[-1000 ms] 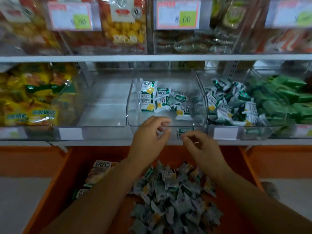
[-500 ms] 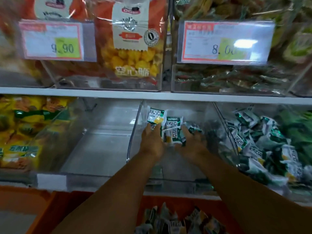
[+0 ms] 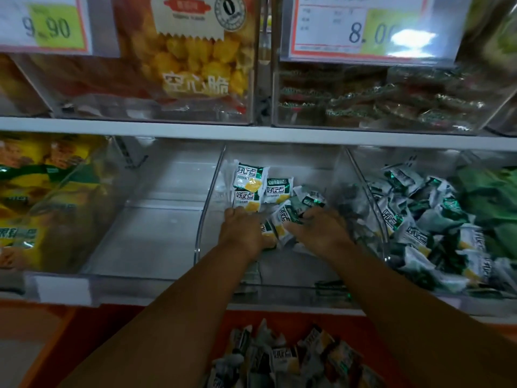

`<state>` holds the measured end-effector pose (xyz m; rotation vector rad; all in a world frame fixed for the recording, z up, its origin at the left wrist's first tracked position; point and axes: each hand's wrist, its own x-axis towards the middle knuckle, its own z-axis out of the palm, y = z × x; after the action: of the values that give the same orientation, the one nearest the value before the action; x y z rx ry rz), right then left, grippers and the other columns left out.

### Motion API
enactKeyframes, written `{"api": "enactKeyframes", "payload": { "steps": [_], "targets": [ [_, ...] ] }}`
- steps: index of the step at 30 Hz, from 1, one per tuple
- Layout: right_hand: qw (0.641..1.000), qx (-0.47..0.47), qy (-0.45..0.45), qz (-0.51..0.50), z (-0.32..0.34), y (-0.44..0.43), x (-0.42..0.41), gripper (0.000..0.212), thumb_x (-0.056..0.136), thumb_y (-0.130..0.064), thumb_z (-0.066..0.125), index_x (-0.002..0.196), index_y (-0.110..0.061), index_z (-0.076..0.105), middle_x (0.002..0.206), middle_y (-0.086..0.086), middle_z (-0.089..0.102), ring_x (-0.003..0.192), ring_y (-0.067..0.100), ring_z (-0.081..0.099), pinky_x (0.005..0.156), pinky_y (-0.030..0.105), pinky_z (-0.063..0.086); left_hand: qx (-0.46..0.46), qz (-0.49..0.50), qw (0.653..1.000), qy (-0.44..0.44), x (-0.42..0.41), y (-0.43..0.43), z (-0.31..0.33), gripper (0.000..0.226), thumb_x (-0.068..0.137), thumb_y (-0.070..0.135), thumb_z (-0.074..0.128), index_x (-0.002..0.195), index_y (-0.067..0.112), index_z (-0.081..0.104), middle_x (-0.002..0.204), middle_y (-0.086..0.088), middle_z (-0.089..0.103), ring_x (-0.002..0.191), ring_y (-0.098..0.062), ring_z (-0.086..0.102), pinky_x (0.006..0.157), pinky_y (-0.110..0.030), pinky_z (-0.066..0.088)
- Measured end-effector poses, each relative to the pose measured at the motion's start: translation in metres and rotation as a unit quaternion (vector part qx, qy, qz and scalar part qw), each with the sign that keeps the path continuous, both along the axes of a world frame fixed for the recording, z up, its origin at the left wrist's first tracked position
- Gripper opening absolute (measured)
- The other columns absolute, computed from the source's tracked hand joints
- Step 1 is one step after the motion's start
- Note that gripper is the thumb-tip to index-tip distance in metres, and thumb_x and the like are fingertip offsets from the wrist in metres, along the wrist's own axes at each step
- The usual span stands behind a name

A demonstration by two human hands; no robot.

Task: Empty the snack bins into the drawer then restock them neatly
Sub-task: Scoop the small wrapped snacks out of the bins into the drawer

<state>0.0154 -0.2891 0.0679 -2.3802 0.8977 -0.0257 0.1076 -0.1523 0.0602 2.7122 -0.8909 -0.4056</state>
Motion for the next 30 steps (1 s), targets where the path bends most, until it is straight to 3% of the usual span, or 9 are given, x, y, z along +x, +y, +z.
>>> {"api": "enactKeyframes", "payload": {
  "steps": [4,7,11,17,20,22,24,28,30],
  "targets": [
    [0.999,-0.005,0.031,-0.007,-0.003,0.003,0.003,0.058,0.087,-0.054,0.061,0.133,-0.022,0.048,0.139,0.015,0.039,0.123,0.035,0.047,0.101,0.04,0.044,-0.032,-0.008,0.999,0.031,-0.007,0.002,0.004,0.071,0.08,0.047,0.074,0.142,0.032,0.043,0.147,-0.013,0.041,0.134,-0.033,0.036,0.108,-0.041,0.037],
    [0.999,0.044,-0.003,-0.014,-0.009,0.001,0.006,0.051,0.084,-0.043,0.07,0.128,-0.022,0.055,0.133,0.013,0.051,0.109,0.026,0.057,0.093,0.036,0.051,-0.096,0.019,0.99,0.103,-0.009,0.001,0.001,0.061,0.08,0.034,0.079,0.13,0.018,0.049,0.133,-0.01,0.055,0.117,-0.027,0.054,0.09,-0.035,0.046],
    [0.992,0.122,-0.026,-0.023,-0.007,-0.002,0.01,0.051,0.083,-0.025,0.075,0.129,-0.013,0.056,0.126,0.008,0.06,0.09,0.015,0.056,0.073,0.022,0.043,-0.136,0.043,0.982,0.126,-0.007,-0.001,0.0,0.062,0.08,0.029,0.079,0.131,0.014,0.047,0.134,-0.008,0.055,0.117,-0.025,0.056,0.083,-0.027,0.042],
    [0.983,0.168,-0.073,-0.026,0.006,-0.001,-0.002,0.043,0.083,-0.016,0.075,0.123,-0.007,0.06,0.106,0.002,0.056,0.093,0.015,0.054,0.071,0.018,0.044,-0.178,0.045,0.975,0.129,-0.014,0.007,0.012,0.061,0.083,0.021,0.077,0.137,0.011,0.051,0.137,-0.008,0.056,0.121,-0.022,0.055,0.081,-0.017,0.035],
    [0.971,0.195,-0.128,-0.055,0.014,0.005,-0.014,0.038,0.08,-0.011,0.077,0.115,-0.014,0.063,0.116,0.002,0.062,0.099,0.022,0.062,0.088,0.035,0.053,-0.22,0.042,0.968,0.116,-0.019,0.015,0.025,0.054,0.083,0.022,0.076,0.132,0.011,0.057,0.134,-0.007,0.058,0.118,-0.02,0.055,0.079,-0.015,0.036],
    [0.963,0.207,-0.161,-0.068,0.02,0.011,-0.026,0.031,0.077,-0.007,0.078,0.1,-0.023,0.062,0.109,0.01,0.067,0.095,0.028,0.066,0.087,0.049,0.056,-0.242,0.041,0.964,0.107,-0.028,0.02,0.036,0.056,0.082,0.025,0.077,0.133,0.01,0.058,0.133,-0.008,0.059,0.117,-0.02,0.056,0.082,-0.017,0.037],
    [0.958,0.205,-0.19,-0.057,0.028,0.017,-0.038,0.033,0.076,-0.005,0.078,0.087,-0.03,0.058,0.101,0.01,0.069,0.092,0.03,0.067,0.085,0.052,0.055,-0.261,0.035,0.96,0.095,-0.042,0.027,0.049,0.053,0.081,0.025,0.078,0.129,0.009,0.06,0.127,-0.006,0.062,0.112,-0.018,0.058,0.077,-0.015,0.038],
    [0.937,0.23,-0.261,-0.037,0.059,0.033,-0.069,0.036,0.077,0.001,0.074,0.085,-0.028,0.055,0.099,0.011,0.069,0.093,0.032,0.068,0.084,0.056,0.054,-0.307,0.021,0.948,0.076,-0.071,0.047,0.076,0.043,0.081,0.017,0.079,0.12,0.01,0.065,0.113,0.001,0.066,0.097,-0.011,0.06,0.06,-0.001,0.037],
    [0.93,0.231,-0.285,-0.029,0.074,0.04,-0.086,0.036,0.078,0.003,0.074,0.084,-0.027,0.055,0.1,0.013,0.064,0.093,0.032,0.065,0.083,0.054,0.055,-0.317,0.016,0.945,0.074,-0.087,0.057,0.089,0.046,0.081,0.02,0.079,0.123,0.012,0.063,0.112,0.006,0.061,0.094,-0.008,0.056,0.06,-0.005,0.038]
  ]
}}
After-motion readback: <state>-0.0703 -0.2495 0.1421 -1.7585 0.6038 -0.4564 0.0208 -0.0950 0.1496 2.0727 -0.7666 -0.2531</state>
